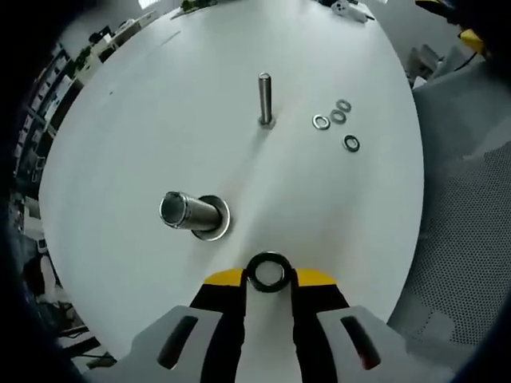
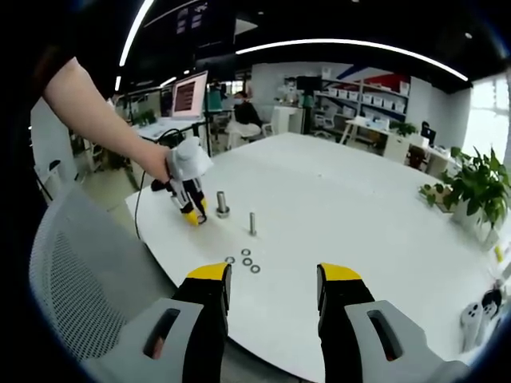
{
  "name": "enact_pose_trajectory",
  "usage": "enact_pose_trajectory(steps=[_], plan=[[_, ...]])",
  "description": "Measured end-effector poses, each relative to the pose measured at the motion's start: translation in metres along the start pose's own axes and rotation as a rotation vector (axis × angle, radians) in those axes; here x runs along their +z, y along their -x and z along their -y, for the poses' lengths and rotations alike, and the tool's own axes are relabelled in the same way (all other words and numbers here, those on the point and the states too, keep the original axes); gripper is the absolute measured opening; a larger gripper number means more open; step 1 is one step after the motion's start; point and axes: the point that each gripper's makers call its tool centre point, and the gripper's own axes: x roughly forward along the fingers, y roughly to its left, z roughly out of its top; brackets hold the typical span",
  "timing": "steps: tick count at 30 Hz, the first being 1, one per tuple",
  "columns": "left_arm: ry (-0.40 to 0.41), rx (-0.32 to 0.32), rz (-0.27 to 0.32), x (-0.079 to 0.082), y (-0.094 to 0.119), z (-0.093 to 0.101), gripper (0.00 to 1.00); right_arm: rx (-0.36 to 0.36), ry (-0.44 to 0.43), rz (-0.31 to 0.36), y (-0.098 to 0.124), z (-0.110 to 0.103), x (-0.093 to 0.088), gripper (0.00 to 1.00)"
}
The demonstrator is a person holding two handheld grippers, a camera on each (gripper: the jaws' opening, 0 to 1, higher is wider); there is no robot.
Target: Place the washer onto the threaded stud by aligning its center hole with the stud, sliding it down to the base, and recovering from edge contact or off-axis alignment until the washer reaches the visible bottom stop.
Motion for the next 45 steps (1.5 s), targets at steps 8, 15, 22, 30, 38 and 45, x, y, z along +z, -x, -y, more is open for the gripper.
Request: enact_pose_trajectory(steps=[8, 15, 22, 30, 38, 45], plan=[[-0.049, 0.007, -0.001, 0.002, 0.016, 0.004, 0.19, -0.002, 0.002, -0.004, 0.000, 0.001, -0.001, 0.45], [-0.072, 0.021, 0.039, 0.014, 0.039, -0.003, 0.19, 0.002, 0.005, -0.006, -0.001, -0.001, -0.001, 0.45], [-0.077, 0.027, 0.077, 0.032, 0.055, -0.008, 0.19, 0.009, 0.017, -0.008, -0.001, -0.004, -0.001, 0.45], [-0.095, 0.050, 0.103, 0.051, 0.064, -0.018, 0.19, 0.005, 0.012, -0.002, 0.000, -0.002, 0.000, 0.45], [-0.097, 0.070, 0.084, 0.058, 0.060, -0.033, 0.19, 0.003, 0.018, 0.001, 0.000, -0.002, 0.001, 0.45], [-0.083, 0.070, 0.064, 0.060, 0.052, -0.042, 0.19, 0.000, 0.011, 0.006, 0.001, -0.001, 0.002, 0.45]])
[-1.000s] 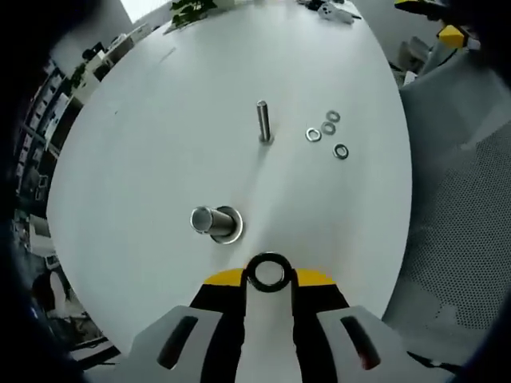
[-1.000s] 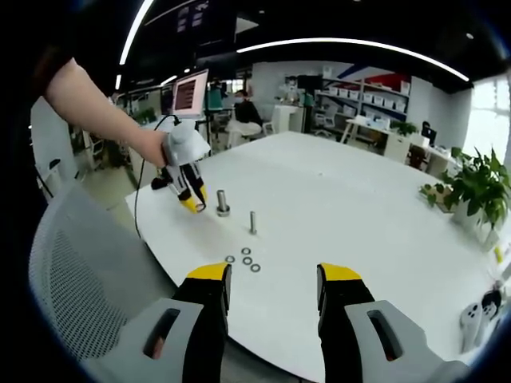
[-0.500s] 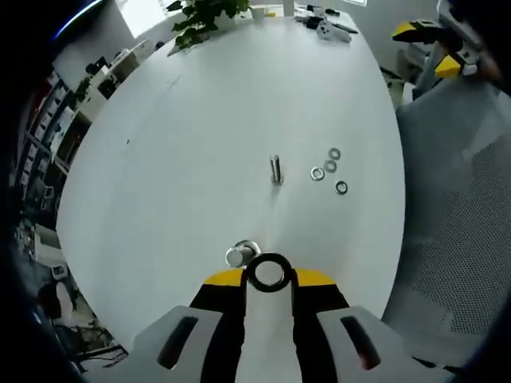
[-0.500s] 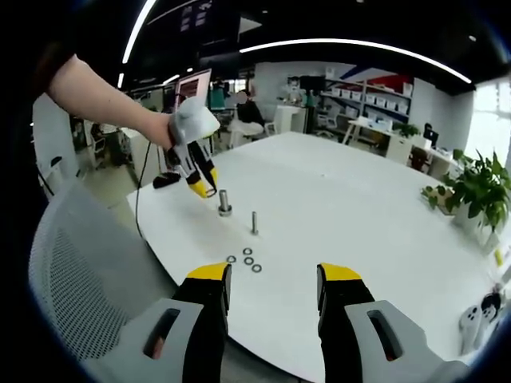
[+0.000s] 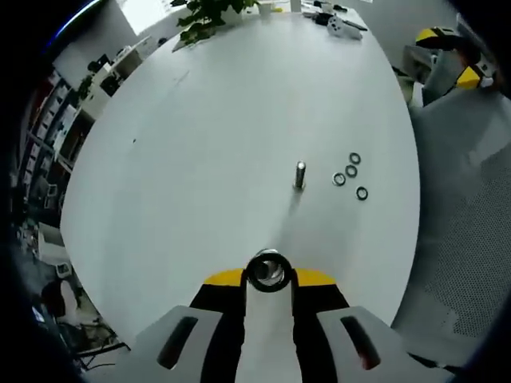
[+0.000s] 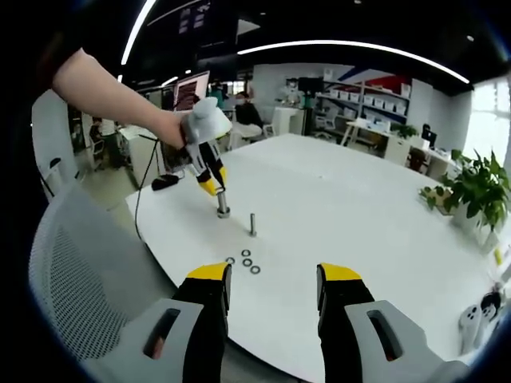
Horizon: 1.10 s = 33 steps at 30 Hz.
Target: Place the washer onto the threaded stud by aligning its center hole with the stud, sliding it down to the base, and recovering from edge contact or off-axis alignment until the washer reaches the visible bottom stop.
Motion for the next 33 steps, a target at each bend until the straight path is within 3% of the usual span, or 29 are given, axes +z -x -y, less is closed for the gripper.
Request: enact_pose_trajectory(steps=[8, 33], plan=[[-0.014, -0.004, -0.052, -0.004, -0.005, 0.000, 0.19, -0.008, -0.007, 0.006, 0.001, 0.002, 0.001, 0.45], [0.013, -0.032, -0.104, -0.016, -0.040, 0.004, 0.19, -0.013, -0.003, -0.010, 0.000, 0.002, -0.002, 0.45]])
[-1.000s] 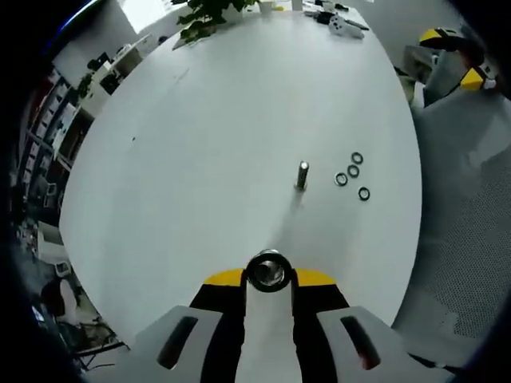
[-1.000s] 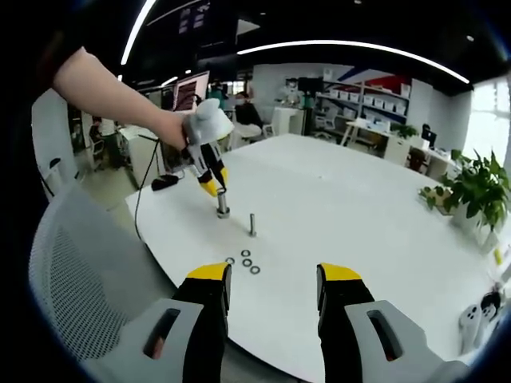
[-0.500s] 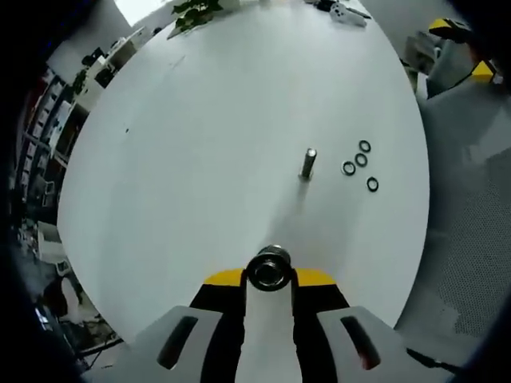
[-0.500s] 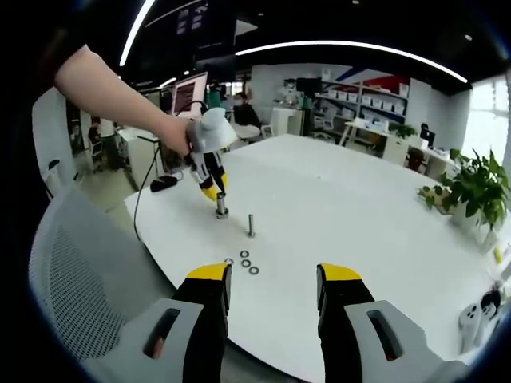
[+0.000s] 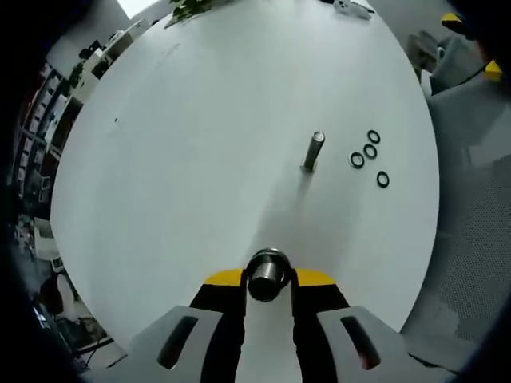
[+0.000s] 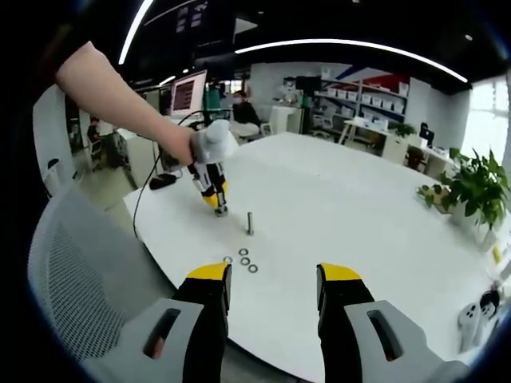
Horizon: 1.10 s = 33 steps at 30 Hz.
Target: Place the washer onto the threaded stud by aligning its center hole with the stud, sliding it down to the base, and recovering from edge contact or off-axis alignment until the washer reaches the visible bottom stop.
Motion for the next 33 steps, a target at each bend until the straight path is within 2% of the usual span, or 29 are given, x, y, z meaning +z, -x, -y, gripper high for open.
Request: enact_pose_trajectory(steps=[9, 21, 24, 27, 29, 31, 33], plan=[[0.016, -0.001, -0.006, -0.001, -0.011, 0.000, 0.19, -0.002, -0.003, -0.003, 0.000, 0.001, -0.001, 0.45], [0.035, -0.004, -0.001, 0.000, -0.013, 0.000, 0.21, -0.004, -0.010, 0.001, 0.000, 0.002, -0.001, 0.44], [0.053, 0.010, 0.036, 0.005, -0.009, -0.002, 0.23, 0.000, -0.011, 0.001, 0.000, 0.001, 0.000, 0.44], [0.073, 0.020, 0.041, 0.003, -0.003, -0.002, 0.31, 0.004, -0.012, -0.001, 0.000, 0.001, -0.001, 0.44], [0.082, 0.023, 0.053, 0.003, -0.001, -0.002, 0.31, 0.008, -0.011, -0.003, -0.001, 0.000, -0.001, 0.44], [0.111, 0.036, 0.091, 0.008, 0.006, -0.003, 0.32, 0.010, -0.009, -0.007, -0.001, 0.000, -0.002, 0.44], [0.144, 0.060, 0.156, 0.017, 0.016, -0.005, 0.32, 0.013, -0.006, -0.009, -0.001, -0.001, -0.002, 0.44]])
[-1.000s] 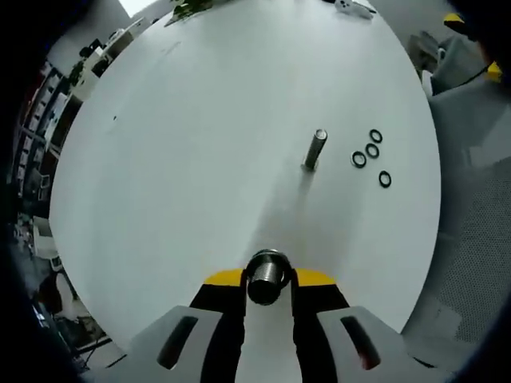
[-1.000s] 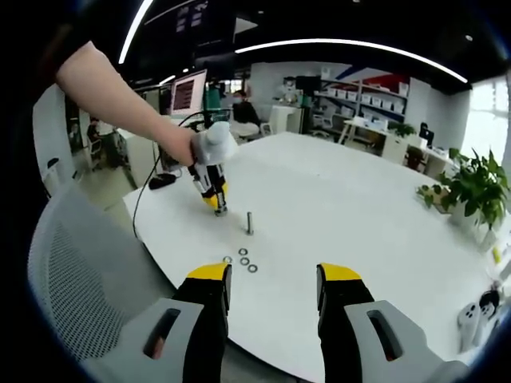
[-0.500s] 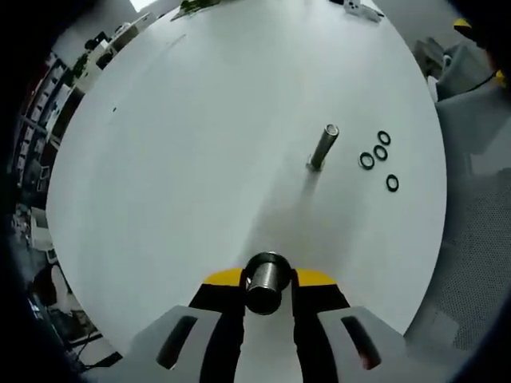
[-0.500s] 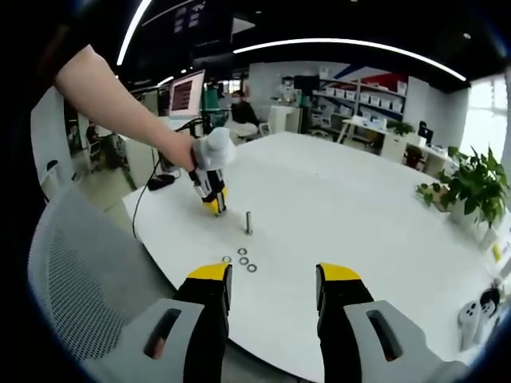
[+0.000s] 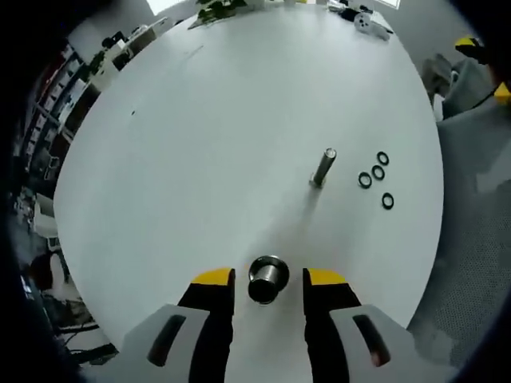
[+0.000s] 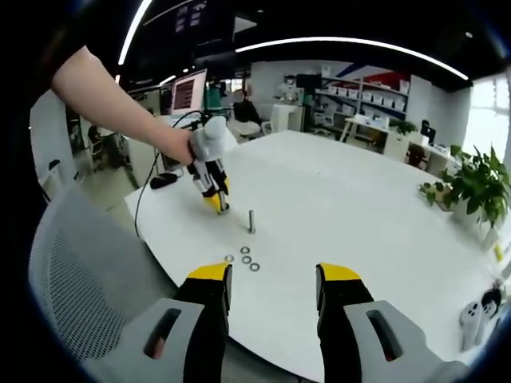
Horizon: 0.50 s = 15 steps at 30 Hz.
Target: Place the washer onto the threaded stud by aligning its center hole with the stud, sliding it down to the base, and recovering from edge contact or off-axis alignment until the washer reaches the visible bottom stop.
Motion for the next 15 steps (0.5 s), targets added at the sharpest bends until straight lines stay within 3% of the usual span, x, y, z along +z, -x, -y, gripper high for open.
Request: enact_pose_trajectory(steps=[4, 6, 15], plan=[[0.052, 0.050, 0.099, 0.014, 0.020, -0.005, 0.35, 0.007, 0.006, -0.004, -0.001, -0.002, 0.000, 0.44], [0.091, 0.072, 0.103, 0.012, 0.029, -0.004, 0.35, 0.013, 0.006, -0.003, -0.001, -0.003, 0.000, 0.44], [0.159, 0.153, 0.390, 0.037, 0.075, 0.009, 0.34, 0.016, 0.008, -0.020, -0.002, -0.003, -0.004, 0.44]])
